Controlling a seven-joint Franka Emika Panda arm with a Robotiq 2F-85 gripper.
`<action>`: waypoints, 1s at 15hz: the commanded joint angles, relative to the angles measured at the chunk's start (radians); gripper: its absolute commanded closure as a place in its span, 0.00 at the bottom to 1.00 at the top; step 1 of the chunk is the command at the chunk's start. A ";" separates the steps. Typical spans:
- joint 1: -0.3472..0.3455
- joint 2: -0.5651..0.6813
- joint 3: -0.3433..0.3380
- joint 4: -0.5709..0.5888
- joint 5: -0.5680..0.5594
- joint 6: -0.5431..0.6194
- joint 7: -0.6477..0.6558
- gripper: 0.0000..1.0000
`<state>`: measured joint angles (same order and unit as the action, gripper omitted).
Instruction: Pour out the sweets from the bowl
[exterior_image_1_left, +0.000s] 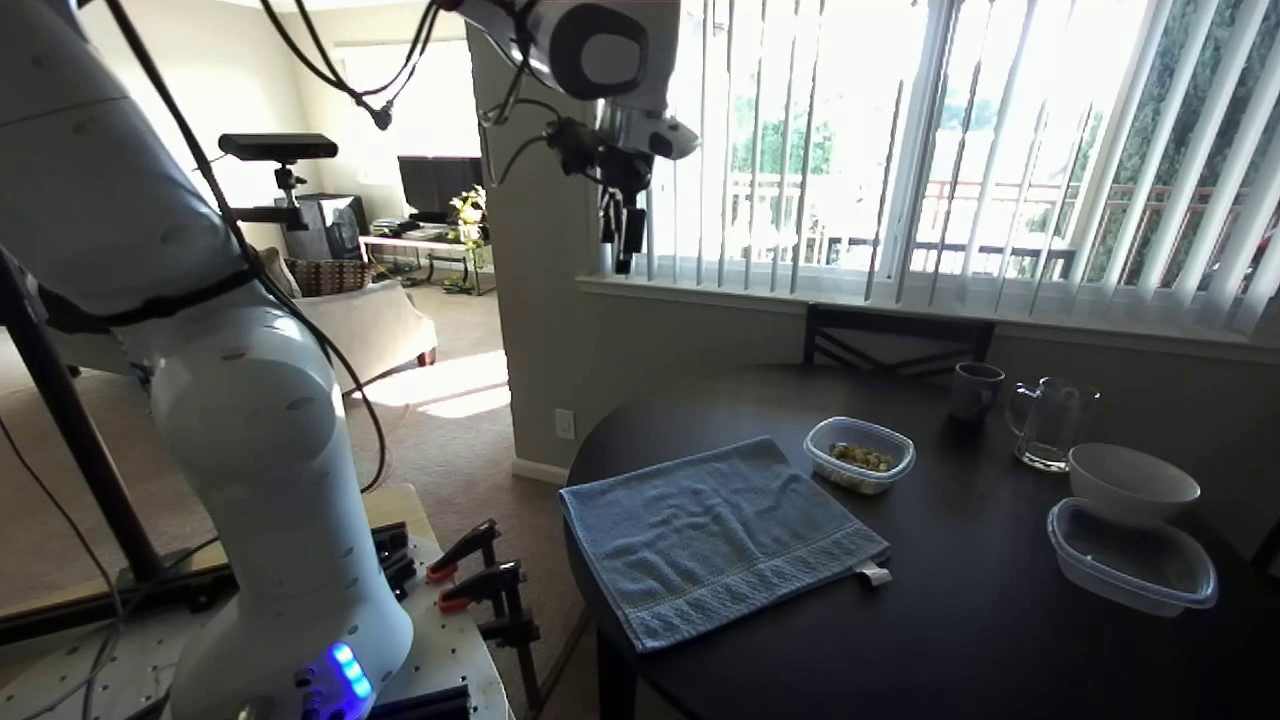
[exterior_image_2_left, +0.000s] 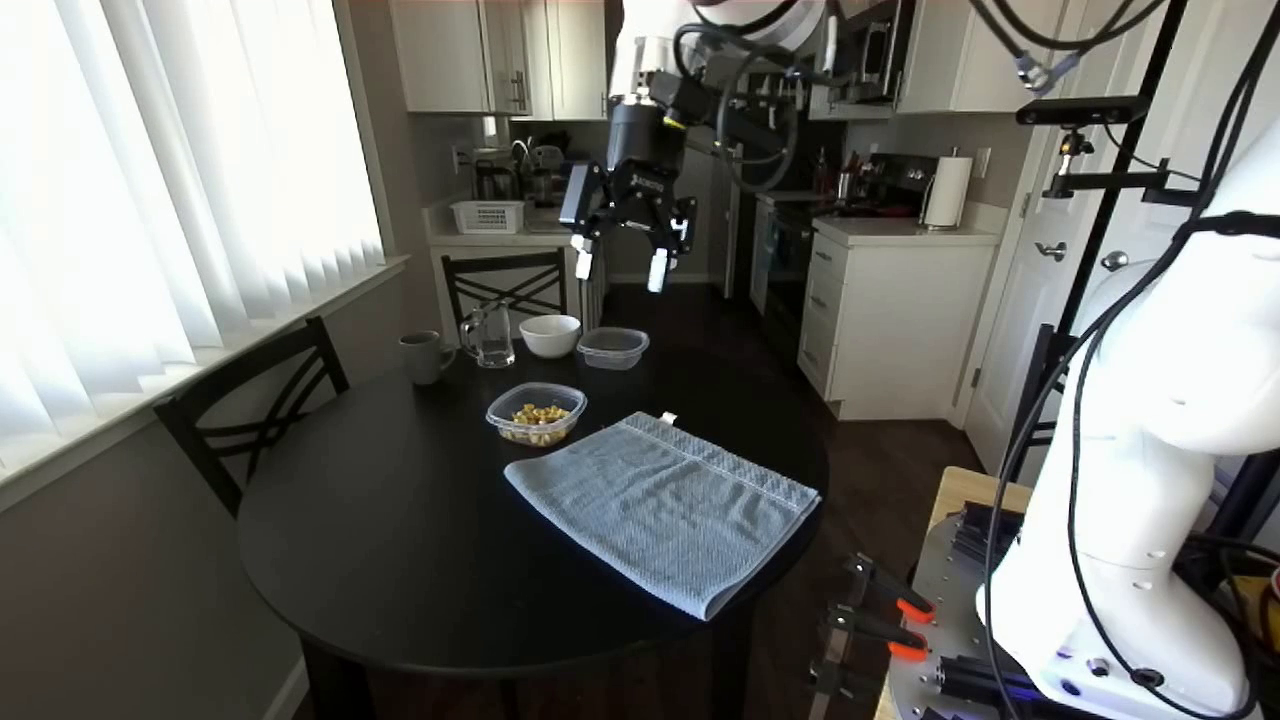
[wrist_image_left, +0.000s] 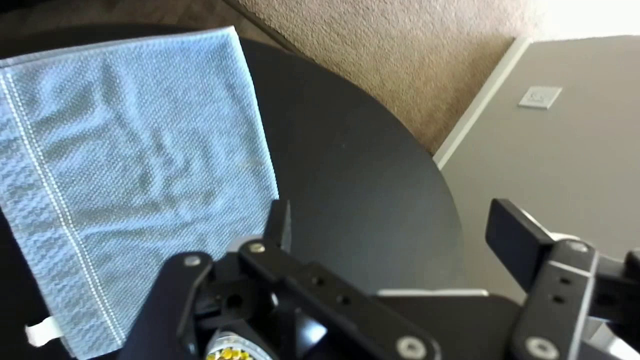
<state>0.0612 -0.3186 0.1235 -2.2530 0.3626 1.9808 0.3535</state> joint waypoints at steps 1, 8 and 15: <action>-0.037 0.200 -0.020 0.083 0.016 0.143 0.100 0.00; -0.036 0.453 -0.093 0.108 -0.083 0.508 0.375 0.00; -0.032 0.499 -0.165 0.105 -0.169 0.577 0.535 0.00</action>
<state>0.0295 0.1806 -0.0410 -2.1491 0.1927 2.5602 0.8909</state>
